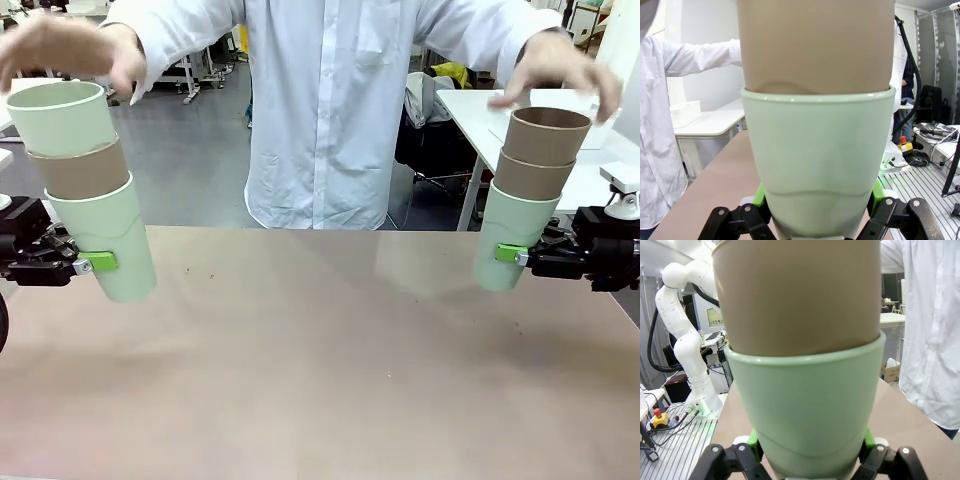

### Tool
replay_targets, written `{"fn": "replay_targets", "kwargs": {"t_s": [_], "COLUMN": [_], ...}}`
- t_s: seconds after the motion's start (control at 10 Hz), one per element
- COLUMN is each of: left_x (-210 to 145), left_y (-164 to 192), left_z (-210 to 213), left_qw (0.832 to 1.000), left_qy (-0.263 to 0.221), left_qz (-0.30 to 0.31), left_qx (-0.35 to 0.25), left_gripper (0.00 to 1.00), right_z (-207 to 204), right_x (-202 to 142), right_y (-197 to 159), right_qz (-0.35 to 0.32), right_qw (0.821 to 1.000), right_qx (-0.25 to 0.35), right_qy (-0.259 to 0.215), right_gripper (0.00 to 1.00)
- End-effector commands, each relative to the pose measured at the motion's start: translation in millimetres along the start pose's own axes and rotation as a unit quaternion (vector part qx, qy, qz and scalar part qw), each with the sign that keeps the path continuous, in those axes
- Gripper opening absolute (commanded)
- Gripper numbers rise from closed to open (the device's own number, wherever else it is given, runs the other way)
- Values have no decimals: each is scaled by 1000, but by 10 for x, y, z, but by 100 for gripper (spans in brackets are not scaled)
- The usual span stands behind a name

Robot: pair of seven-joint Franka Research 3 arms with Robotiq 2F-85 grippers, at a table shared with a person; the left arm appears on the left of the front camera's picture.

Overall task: Stack the cups and store them in the basket.
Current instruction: Place the stack of Reusable plastic cups into the Pantry Basket.

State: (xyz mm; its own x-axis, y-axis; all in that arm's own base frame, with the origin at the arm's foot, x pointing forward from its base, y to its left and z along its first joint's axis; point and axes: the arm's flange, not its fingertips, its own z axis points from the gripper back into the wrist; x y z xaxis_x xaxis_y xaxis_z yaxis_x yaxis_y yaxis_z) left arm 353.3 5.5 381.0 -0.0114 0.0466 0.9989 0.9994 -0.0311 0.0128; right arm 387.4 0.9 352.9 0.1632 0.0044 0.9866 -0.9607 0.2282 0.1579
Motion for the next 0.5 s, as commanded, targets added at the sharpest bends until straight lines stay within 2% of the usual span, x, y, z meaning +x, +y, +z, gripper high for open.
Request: {"fn": "replay_targets", "kwargs": {"t_s": [0.0,0.4], "left_x": [24,24], "left_y": [-6,-6], "left_z": [-7,-7], "left_qw": [1000,1000], "left_qy": [-2,-2], "left_qz": [-1,-1], "left_qx": [-3,-3], "left_gripper": [86,86], "right_z": [-5,-5], "right_x": [34,34], "right_y": [5,5], "right_qz": [0,0], "right_qw": [1000,1000], "right_qx": [0,0], "right_qy": [-1,-1], "right_gripper": [86,86]}}
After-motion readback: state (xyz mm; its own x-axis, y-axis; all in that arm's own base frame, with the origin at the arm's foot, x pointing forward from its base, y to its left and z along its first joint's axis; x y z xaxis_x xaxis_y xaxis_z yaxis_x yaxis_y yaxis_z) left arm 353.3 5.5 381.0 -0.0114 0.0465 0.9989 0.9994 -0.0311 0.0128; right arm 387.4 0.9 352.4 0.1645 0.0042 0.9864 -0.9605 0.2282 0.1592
